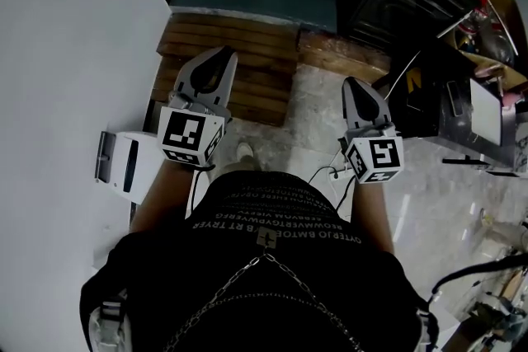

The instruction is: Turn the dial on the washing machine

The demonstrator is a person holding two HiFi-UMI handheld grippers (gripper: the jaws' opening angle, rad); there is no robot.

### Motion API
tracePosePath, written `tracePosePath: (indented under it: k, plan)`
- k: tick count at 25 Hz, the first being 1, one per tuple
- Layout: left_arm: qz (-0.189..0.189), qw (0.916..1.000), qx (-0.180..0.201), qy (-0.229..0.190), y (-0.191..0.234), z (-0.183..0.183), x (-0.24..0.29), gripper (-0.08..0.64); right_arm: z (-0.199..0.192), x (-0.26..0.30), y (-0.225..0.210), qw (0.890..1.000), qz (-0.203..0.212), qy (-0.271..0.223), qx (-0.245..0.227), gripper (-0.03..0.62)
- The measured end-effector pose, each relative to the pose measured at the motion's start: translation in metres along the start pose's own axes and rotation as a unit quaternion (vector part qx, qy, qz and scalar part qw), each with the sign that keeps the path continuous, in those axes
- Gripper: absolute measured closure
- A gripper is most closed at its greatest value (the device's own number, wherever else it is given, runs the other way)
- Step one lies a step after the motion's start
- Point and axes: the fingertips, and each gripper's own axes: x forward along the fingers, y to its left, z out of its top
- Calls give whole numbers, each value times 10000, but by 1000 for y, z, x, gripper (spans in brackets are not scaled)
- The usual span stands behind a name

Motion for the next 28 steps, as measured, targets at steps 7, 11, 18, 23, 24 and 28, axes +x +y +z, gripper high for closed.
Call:
tracePosePath:
  k: [7,11,18,23,24,28]
  plan:
    - [-28,10000,-30,11,66,-12,26,528,9,74,20,9998,70,196,-81,586]
    - [-80,9999,-106,47,104,-24,31,528,16,110,34,9995,23,275,-156,586]
    - [-266,9995,-160,97,148,-37,51,528,25,142,37,9987,-261,375,-233,588]
    - [-576,9980,-227,157,144,-48,75,528,14,142,20,9971,-544,521,-83,588]
    - [-632,9977,-190,140,142,-48,80,528,13,144,15,9969,-590,523,-64,589]
    - [-672,9974,-169,172,150,-51,106,528,11,168,-6,9966,-658,496,24,591]
